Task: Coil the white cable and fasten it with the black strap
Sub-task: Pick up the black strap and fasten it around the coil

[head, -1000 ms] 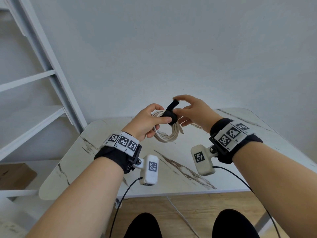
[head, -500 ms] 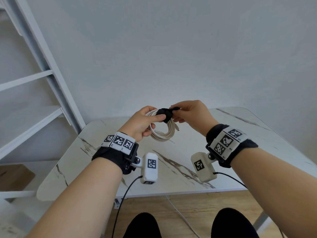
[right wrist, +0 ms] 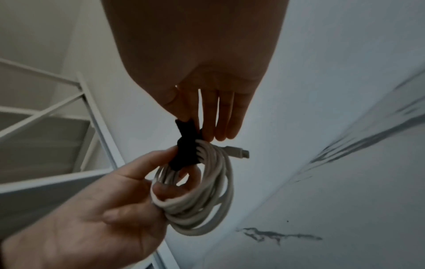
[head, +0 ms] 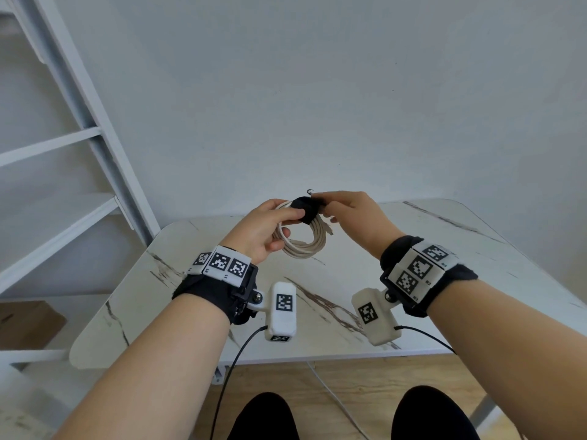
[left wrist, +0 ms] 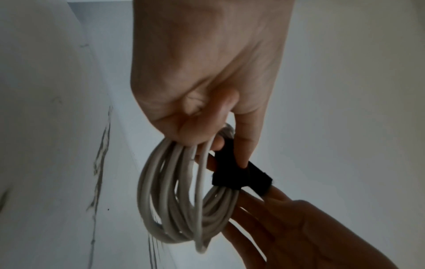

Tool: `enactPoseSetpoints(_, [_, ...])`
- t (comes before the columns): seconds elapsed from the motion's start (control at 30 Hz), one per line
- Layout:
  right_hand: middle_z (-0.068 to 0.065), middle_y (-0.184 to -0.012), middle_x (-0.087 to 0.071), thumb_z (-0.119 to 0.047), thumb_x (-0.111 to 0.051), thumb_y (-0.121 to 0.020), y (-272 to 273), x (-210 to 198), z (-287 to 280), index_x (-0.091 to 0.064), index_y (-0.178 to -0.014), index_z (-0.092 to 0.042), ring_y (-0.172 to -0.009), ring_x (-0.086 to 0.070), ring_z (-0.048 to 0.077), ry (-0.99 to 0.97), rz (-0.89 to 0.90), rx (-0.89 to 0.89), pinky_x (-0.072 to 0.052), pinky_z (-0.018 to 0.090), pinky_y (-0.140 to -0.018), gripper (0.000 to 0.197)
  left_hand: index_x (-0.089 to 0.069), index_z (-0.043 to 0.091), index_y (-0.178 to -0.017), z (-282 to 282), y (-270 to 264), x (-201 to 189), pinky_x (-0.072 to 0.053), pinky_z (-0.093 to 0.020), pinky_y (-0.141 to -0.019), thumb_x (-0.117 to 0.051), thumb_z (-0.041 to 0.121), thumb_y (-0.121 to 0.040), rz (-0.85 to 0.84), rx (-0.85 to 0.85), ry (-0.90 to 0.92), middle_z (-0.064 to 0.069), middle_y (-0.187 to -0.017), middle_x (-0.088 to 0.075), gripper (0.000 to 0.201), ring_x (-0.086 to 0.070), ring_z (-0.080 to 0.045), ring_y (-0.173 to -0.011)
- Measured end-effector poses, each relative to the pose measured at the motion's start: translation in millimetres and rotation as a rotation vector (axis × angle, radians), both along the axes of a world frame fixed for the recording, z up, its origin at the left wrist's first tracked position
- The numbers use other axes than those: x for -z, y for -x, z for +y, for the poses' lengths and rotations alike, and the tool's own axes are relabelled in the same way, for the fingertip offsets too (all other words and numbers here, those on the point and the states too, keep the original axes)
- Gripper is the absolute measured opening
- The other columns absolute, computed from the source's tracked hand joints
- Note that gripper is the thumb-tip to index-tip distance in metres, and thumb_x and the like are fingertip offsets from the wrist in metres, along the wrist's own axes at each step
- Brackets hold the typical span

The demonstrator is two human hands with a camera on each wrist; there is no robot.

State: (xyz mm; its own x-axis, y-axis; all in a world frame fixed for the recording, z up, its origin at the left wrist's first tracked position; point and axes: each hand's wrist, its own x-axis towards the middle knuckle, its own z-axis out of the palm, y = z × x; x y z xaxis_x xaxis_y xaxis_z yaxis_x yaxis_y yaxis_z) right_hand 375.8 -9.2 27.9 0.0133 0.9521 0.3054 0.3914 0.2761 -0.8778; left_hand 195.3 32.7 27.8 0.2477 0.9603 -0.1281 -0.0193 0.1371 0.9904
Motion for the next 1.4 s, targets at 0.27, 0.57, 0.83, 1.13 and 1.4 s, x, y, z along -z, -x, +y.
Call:
enactPoseSetpoints(0.27, [0.000,-0.091,-0.075,-0.031,-0.061,-0.093,-2,-3,2,-0.077,-0.094,-0.020,-0.078,-0.064,0.009,0.009,0.150,0.007,-0.052,0.029,-0.078,0.020,-0.058,0.011,-0.111,-4,1,-2,-0.022,-0.018,-0.032,-0.069,0.013,-0.086,0.035,0.010,-0.018,-0.015,-0.104,-0.065,0.028,-0.046,-0.012,-0.053])
enactPoseSetpoints(0.57, [0.000,-0.091,-0.076,-0.011,-0.073,-0.083,-2,2,2,-0.075,-0.099,-0.015,-0.088,-0.071,0.013,-0.029,0.063,-0.002,-0.055,0.028,-0.086,0.017,-0.058,0.009,-0.112,-6,-1,-2,-0.023,-0.018,-0.032,-0.071,0.017,-0.086,0.032,-0.001,-0.045,-0.018,-0.104,-0.065,0.030,-0.045,-0.012,-0.052])
enactPoseSetpoints(0.83, [-0.002,-0.087,-0.074,-0.009,-0.074,-0.079,3,2,4,-0.076,-0.095,-0.018,-0.086,-0.069,0.012,-0.074,-0.107,0.084,-0.056,0.032,-0.085,0.018,-0.060,0.009,-0.108,-3,-12,-2,-0.025,-0.018,-0.033,-0.076,0.050,-0.074,0.118,-0.069,-0.006,-0.008,-0.096,-0.068,0.055,-0.046,-0.012,-0.051])
enactPoseSetpoints(1.13, [0.004,-0.091,-0.076,-0.002,-0.070,-0.082,1,1,3,-0.076,-0.099,-0.010,-0.081,-0.070,0.011,-0.016,0.194,0.077,-0.055,0.021,-0.083,0.020,-0.059,0.010,-0.111,0,-5,-1,-0.024,-0.017,-0.033,-0.073,0.036,-0.081,0.084,-0.085,0.000,-0.017,-0.117,-0.067,0.042,-0.043,-0.013,-0.050])
enactPoseSetpoints(1.4, [0.009,-0.079,-0.072,0.003,-0.070,-0.081,2,-1,3,-0.074,-0.086,-0.006,-0.070,-0.065,0.018,0.024,0.349,0.069,-0.058,0.029,-0.079,0.010,-0.069,0.013,-0.108,0,-1,-1,-0.022,-0.017,-0.034,-0.071,0.033,-0.082,0.036,-0.127,0.017,-0.014,-0.110,-0.068,0.033,-0.042,-0.012,-0.049])
